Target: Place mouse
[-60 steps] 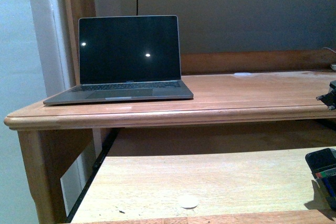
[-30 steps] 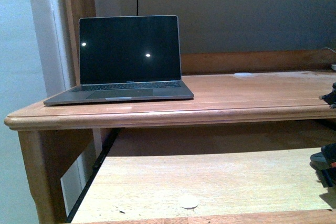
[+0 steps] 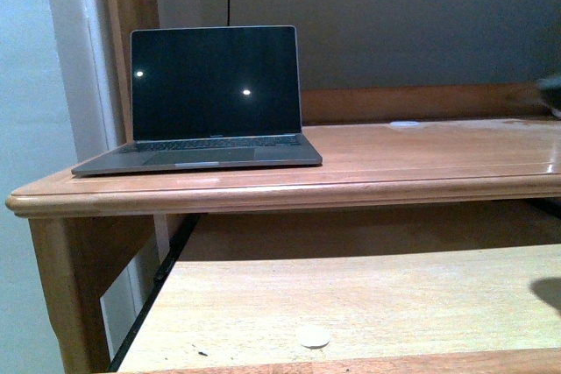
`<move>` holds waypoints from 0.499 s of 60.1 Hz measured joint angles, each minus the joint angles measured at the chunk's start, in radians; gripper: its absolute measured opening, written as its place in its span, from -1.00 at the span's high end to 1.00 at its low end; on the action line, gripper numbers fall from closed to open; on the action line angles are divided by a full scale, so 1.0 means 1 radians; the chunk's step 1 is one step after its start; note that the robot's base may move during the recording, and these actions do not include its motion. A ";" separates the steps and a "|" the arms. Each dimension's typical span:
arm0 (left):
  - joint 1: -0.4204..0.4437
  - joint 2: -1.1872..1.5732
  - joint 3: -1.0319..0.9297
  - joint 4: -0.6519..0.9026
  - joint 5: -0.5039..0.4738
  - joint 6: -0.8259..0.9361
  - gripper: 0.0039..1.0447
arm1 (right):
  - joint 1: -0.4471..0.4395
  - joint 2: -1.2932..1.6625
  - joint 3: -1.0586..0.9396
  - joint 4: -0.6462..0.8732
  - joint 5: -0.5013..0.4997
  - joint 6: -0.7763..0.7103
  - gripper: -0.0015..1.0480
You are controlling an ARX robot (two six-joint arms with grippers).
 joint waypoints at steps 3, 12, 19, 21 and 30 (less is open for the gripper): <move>0.000 0.000 0.000 0.000 0.000 0.000 0.95 | 0.041 0.066 0.075 0.024 0.050 0.020 -0.06; 0.000 0.000 0.000 0.000 0.000 0.000 0.95 | 0.162 0.367 0.332 0.048 0.205 0.069 -0.06; 0.000 0.000 0.000 0.000 0.000 -0.002 0.79 | 0.214 0.571 0.532 0.017 0.291 0.093 -0.06; 0.000 0.000 0.000 0.000 0.000 -0.002 0.66 | 0.225 0.628 0.590 0.005 0.317 0.093 -0.06; 0.000 0.000 0.000 0.000 0.000 -0.002 0.18 | 0.246 0.780 0.744 -0.027 0.378 0.093 -0.06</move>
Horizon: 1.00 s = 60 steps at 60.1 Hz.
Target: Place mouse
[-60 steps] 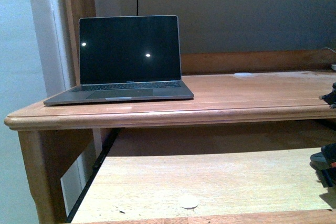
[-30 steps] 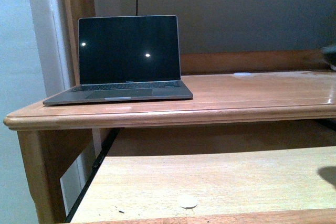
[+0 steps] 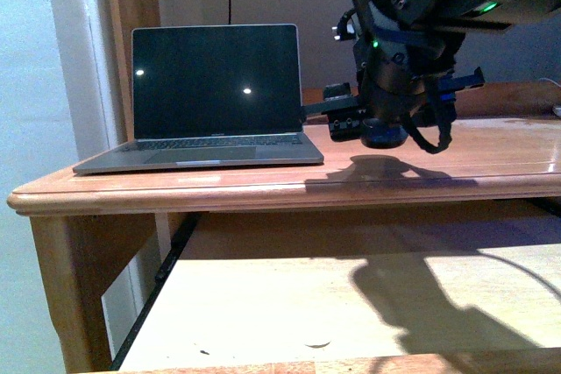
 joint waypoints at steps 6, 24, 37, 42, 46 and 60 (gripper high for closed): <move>0.000 0.000 0.000 0.000 0.000 0.000 -0.12 | 0.003 0.070 0.066 -0.016 0.042 -0.004 -0.06; 0.000 0.000 0.000 0.000 0.000 0.000 -0.85 | 0.003 0.158 0.144 -0.005 0.099 -0.017 -0.38; 0.000 0.000 0.000 0.000 0.000 0.000 -0.86 | -0.027 0.112 0.071 0.106 0.069 0.005 -0.87; 0.000 0.000 0.000 0.000 0.000 0.000 -0.86 | -0.059 0.032 -0.033 0.185 0.010 0.034 -0.86; 0.000 0.000 0.000 0.000 0.000 0.000 -0.86 | -0.093 -0.059 -0.134 0.249 -0.055 0.046 -0.86; 0.000 0.000 0.000 0.000 0.000 0.000 -0.86 | -0.287 -0.567 -0.659 0.457 -0.477 0.005 -0.86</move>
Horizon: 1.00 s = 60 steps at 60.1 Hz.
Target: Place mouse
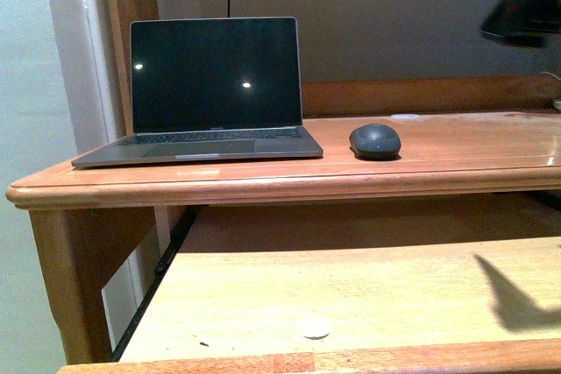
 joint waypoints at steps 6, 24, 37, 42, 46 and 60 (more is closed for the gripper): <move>0.000 0.000 0.000 0.000 0.000 0.000 -0.86 | -0.164 -0.220 -0.274 0.003 -0.276 -0.061 -0.86; 0.000 0.000 0.000 0.000 0.000 0.000 -0.86 | -0.568 -0.484 -0.710 -0.198 -0.743 -0.407 -0.86; 0.000 0.000 0.000 0.000 0.000 0.000 -0.86 | -0.562 -0.484 -0.805 -0.167 -0.717 -0.502 -0.86; 0.000 0.000 0.000 0.000 0.000 0.000 -0.86 | -0.491 -0.464 -0.829 -0.097 -0.657 -0.494 -0.86; 0.000 0.000 0.000 0.000 0.000 0.000 -0.86 | -0.410 -0.423 -0.839 -0.015 -0.589 -0.468 -0.86; 0.000 0.000 0.000 0.000 0.000 0.000 -0.86 | -0.155 -0.204 -0.803 0.232 -0.356 -0.353 -0.86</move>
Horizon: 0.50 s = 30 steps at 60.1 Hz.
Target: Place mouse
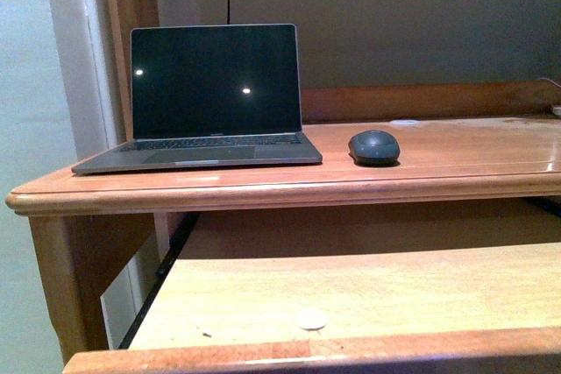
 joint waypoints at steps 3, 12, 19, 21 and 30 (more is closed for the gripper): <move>0.000 0.000 0.000 0.000 0.000 0.000 -0.86 | 0.056 0.073 0.036 0.054 0.057 0.026 -0.86; 0.000 0.000 0.000 0.000 0.000 0.000 -0.86 | 0.187 0.274 0.191 0.138 0.223 0.078 -0.86; 0.000 0.000 0.000 0.000 0.000 0.000 -0.86 | 0.292 0.459 0.383 0.144 0.383 0.109 -0.86; 0.000 0.000 0.000 0.000 0.000 0.000 -0.86 | 0.317 0.510 0.441 0.143 0.427 0.112 -0.86; 0.000 0.000 0.000 0.000 0.000 0.000 -0.86 | 0.356 0.624 0.589 0.142 0.548 0.114 -0.86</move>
